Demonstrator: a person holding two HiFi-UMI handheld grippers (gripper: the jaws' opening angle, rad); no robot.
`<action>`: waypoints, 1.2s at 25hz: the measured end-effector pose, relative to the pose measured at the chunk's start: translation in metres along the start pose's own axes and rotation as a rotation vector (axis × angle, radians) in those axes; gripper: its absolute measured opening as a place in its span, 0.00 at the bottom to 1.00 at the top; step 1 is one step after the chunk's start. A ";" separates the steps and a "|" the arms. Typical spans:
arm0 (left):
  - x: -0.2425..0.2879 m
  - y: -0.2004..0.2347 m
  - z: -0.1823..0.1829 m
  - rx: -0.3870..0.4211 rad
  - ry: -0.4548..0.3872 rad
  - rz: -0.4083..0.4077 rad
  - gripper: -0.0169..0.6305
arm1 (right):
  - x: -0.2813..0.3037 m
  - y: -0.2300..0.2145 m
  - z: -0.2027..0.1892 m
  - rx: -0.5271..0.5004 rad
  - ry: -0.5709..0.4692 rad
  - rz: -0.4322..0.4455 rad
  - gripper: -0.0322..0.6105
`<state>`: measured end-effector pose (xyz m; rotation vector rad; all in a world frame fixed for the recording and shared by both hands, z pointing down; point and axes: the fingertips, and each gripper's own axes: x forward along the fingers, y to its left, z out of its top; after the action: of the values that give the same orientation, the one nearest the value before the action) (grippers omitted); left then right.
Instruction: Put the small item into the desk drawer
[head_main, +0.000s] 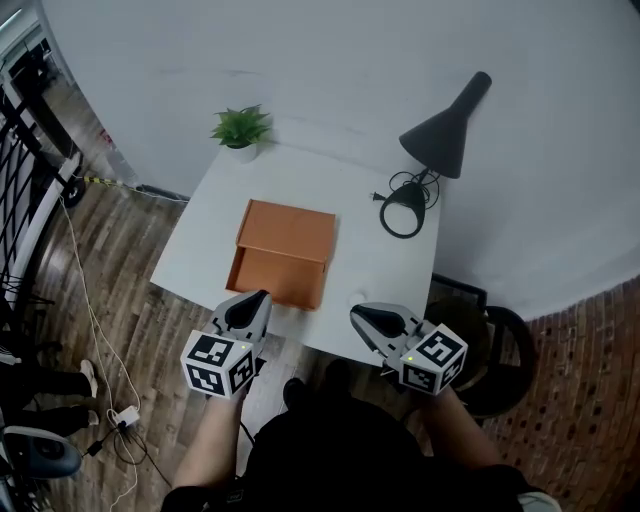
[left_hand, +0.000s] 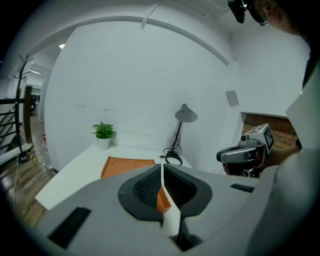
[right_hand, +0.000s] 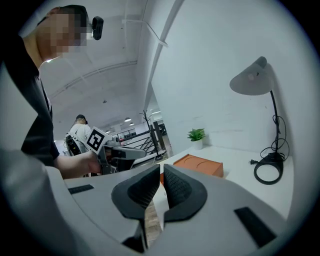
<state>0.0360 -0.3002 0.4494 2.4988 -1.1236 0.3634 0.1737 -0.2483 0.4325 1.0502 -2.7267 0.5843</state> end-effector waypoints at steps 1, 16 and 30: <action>0.006 -0.003 0.001 -0.002 0.002 0.005 0.06 | -0.003 -0.006 0.000 -0.002 0.004 0.004 0.06; 0.066 -0.028 -0.017 -0.039 0.074 0.074 0.06 | -0.012 -0.080 -0.039 -0.050 0.132 0.081 0.28; 0.098 0.000 -0.054 -0.094 0.117 0.044 0.06 | 0.038 -0.103 -0.112 -0.222 0.412 0.111 0.40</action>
<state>0.0949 -0.3410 0.5349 2.3428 -1.1244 0.4519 0.2161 -0.2951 0.5766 0.6455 -2.4257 0.4418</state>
